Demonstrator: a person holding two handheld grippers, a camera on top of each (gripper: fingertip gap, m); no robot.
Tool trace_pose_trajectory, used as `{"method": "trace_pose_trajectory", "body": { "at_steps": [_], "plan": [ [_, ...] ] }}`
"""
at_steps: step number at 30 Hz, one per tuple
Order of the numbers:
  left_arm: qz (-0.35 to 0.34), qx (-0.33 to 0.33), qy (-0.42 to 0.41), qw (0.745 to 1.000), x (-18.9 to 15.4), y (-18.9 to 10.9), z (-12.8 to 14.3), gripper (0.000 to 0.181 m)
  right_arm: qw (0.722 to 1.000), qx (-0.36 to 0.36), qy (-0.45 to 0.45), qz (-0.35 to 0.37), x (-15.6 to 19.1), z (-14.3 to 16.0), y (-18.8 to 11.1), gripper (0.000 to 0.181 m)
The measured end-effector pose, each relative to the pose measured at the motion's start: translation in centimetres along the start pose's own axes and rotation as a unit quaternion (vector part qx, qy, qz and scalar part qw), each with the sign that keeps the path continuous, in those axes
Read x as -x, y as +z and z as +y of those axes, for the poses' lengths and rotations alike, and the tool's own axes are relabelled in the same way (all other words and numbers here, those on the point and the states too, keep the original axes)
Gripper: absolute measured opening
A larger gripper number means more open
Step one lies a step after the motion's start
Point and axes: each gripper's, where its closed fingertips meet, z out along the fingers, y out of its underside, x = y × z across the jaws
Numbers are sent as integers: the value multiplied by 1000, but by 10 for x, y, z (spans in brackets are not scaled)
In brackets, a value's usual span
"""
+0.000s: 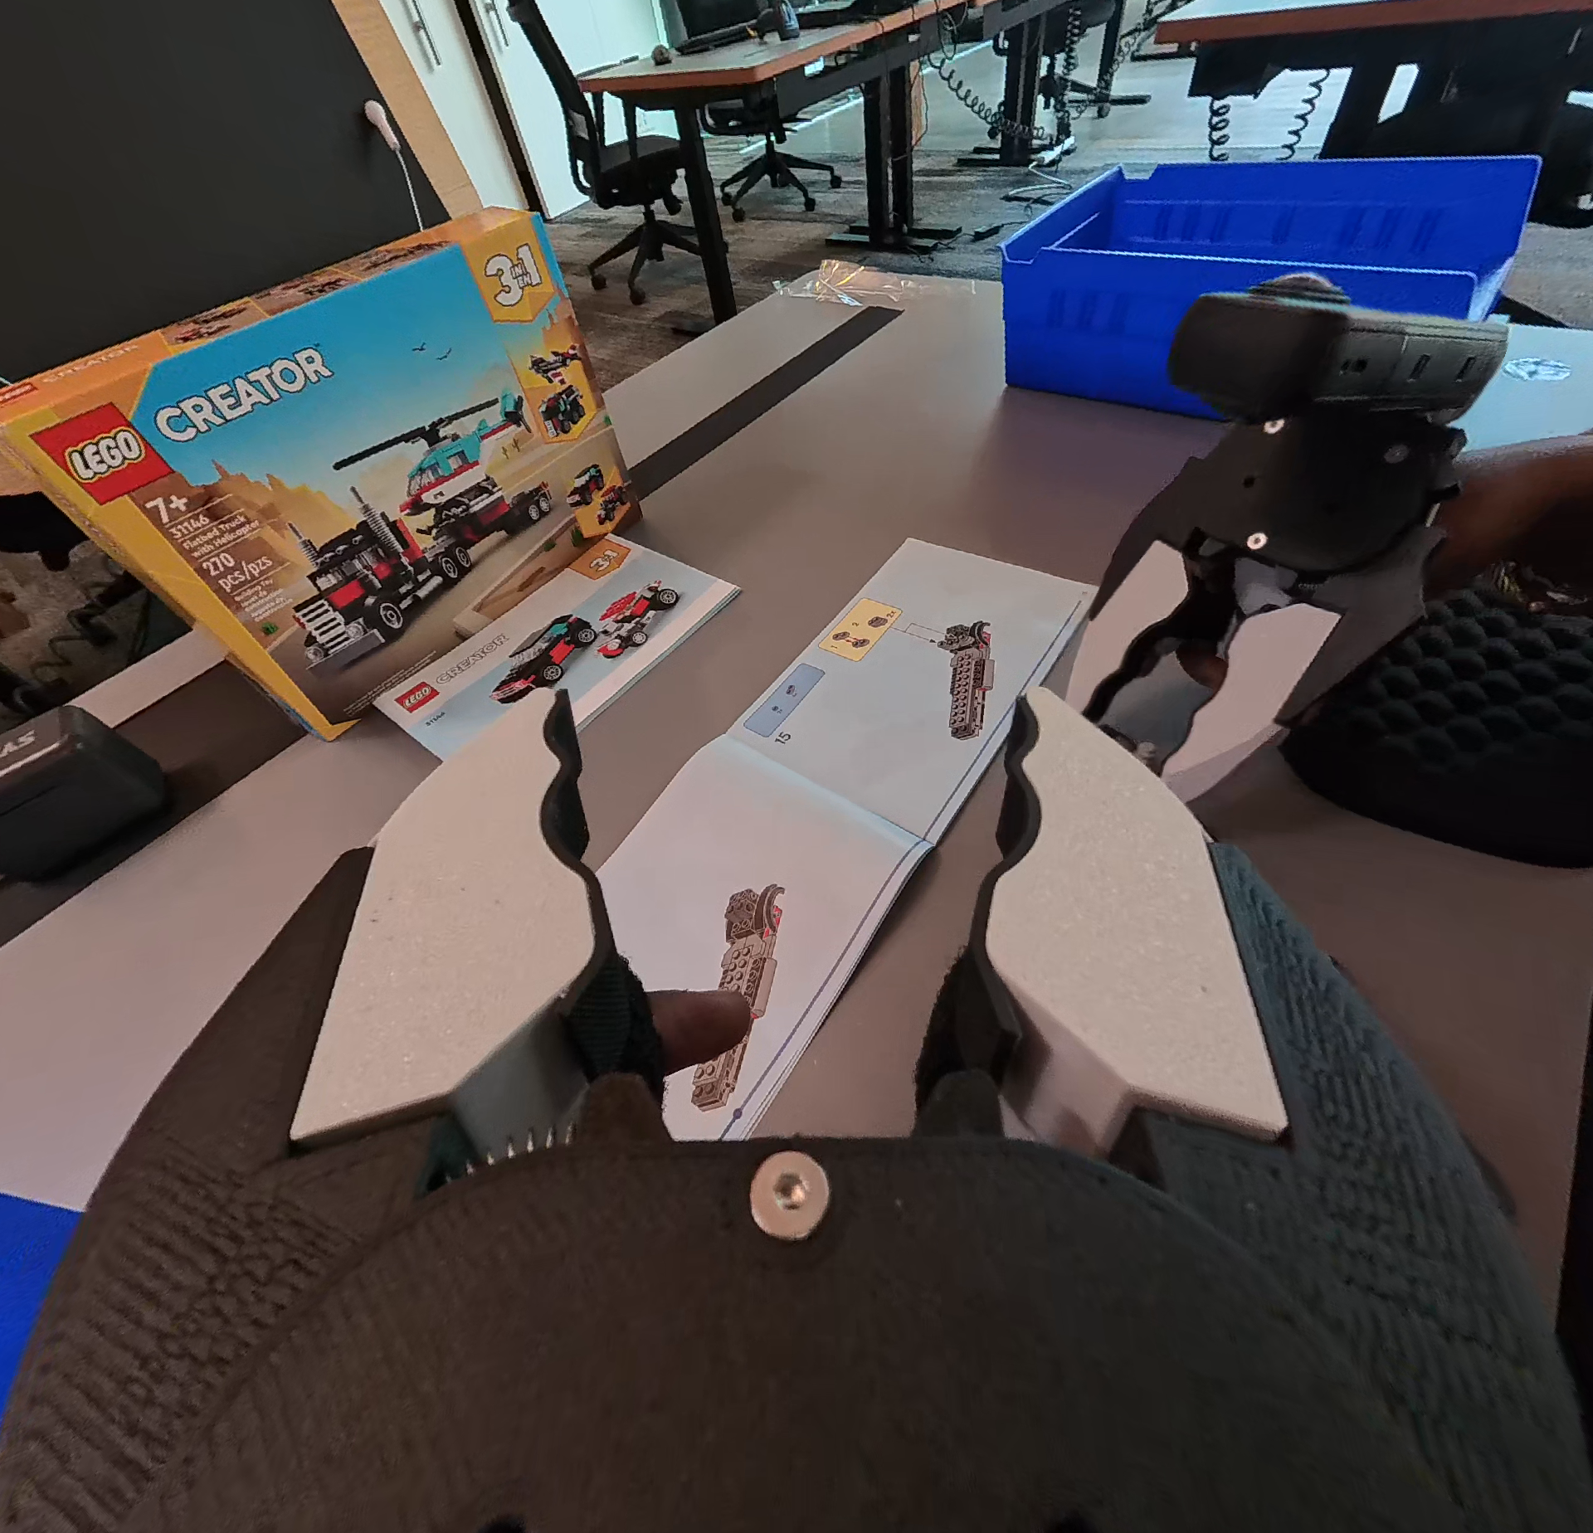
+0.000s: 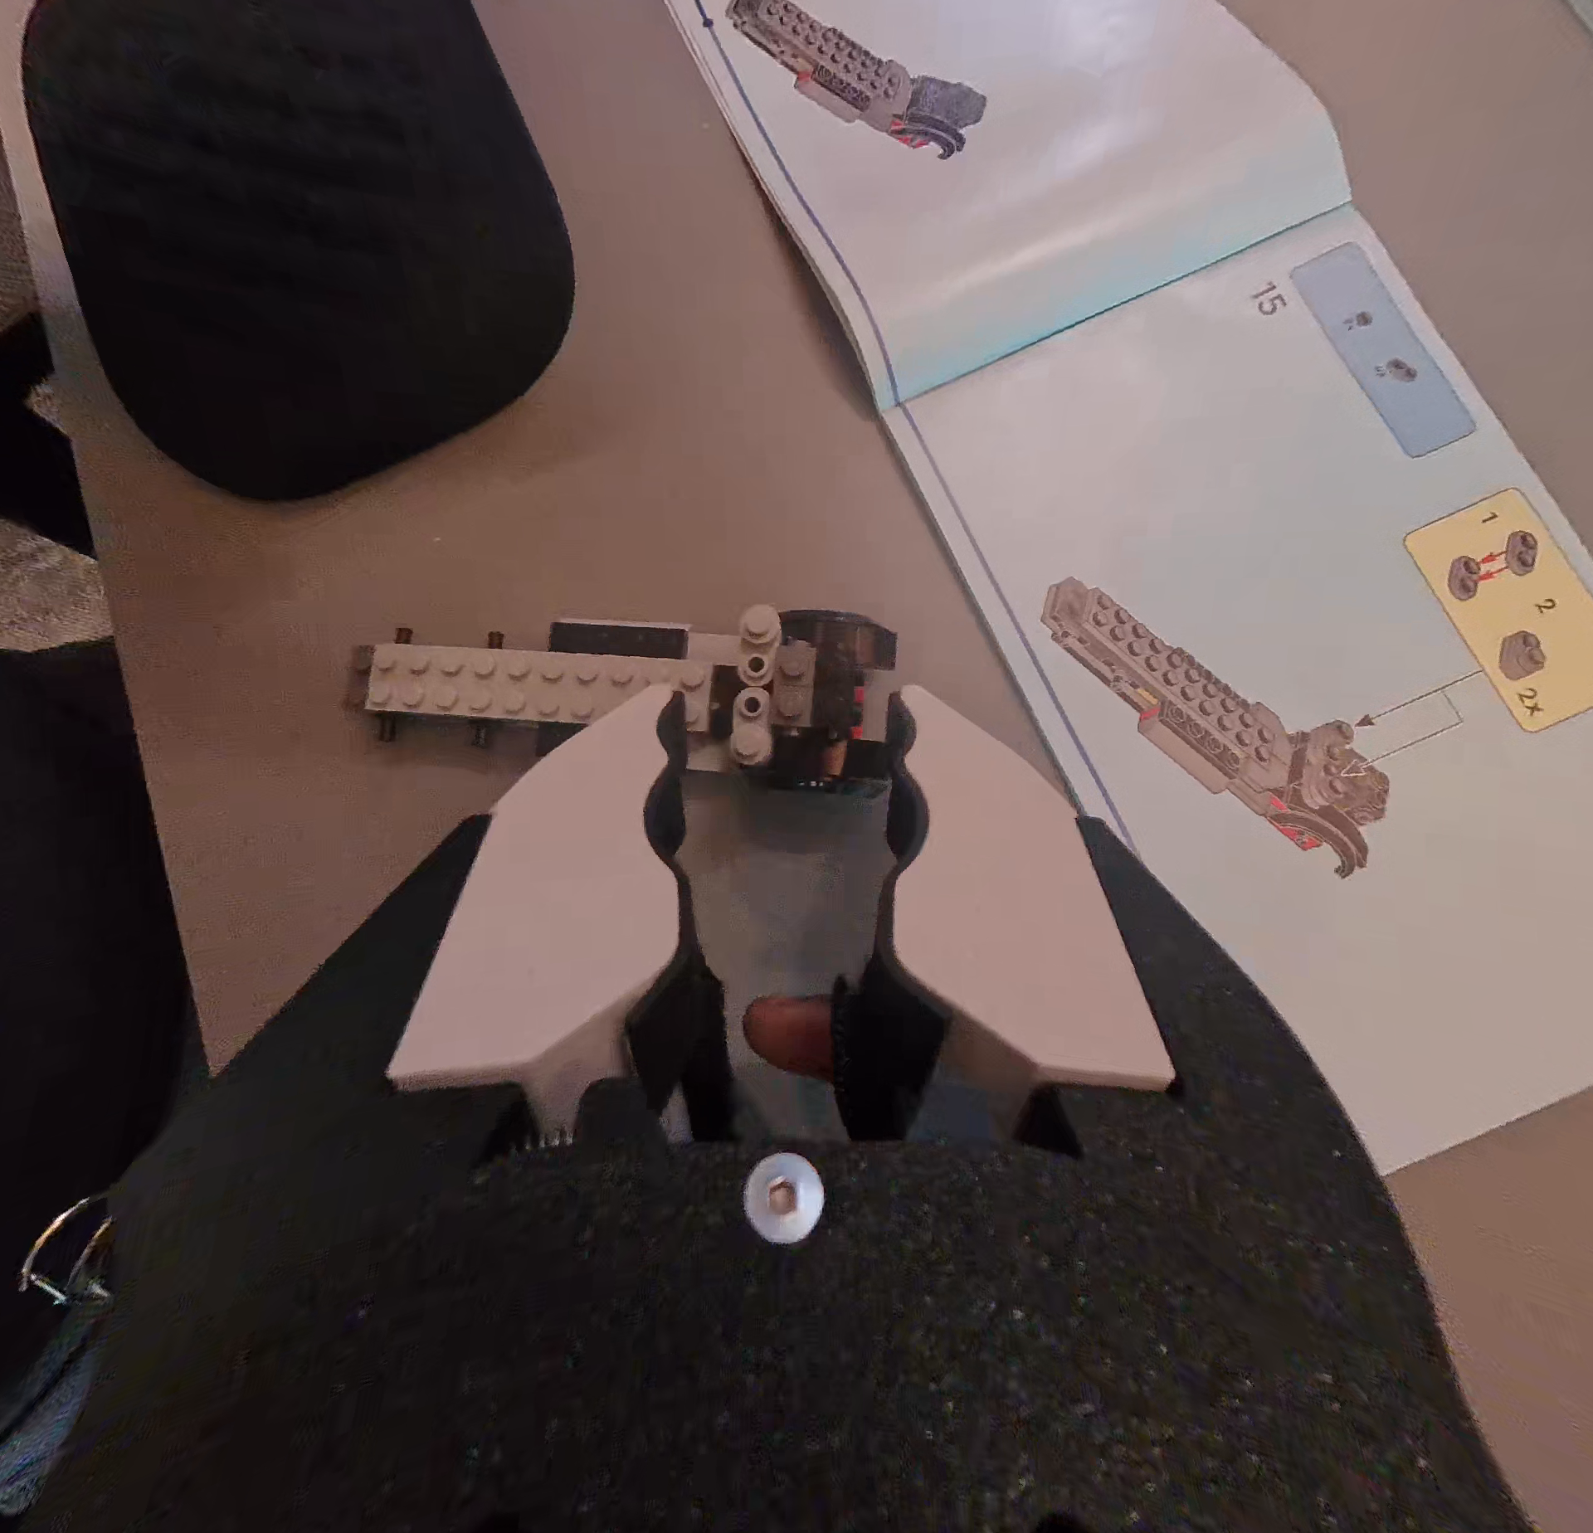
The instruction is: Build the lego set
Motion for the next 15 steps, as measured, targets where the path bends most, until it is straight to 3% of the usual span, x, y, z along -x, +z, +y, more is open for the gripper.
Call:
{"method": "trace_pose_trajectory", "body": {
  "at_steps": [4,15],
  "plan": [
    [1,0,0,1000,0,0,1,94,999,-12,28,20,-3,1,-3,29],
    [1,0,-1,1000,1,0,2,94,994,-15,70,87,-7,9,-11,28]
  ]
}}
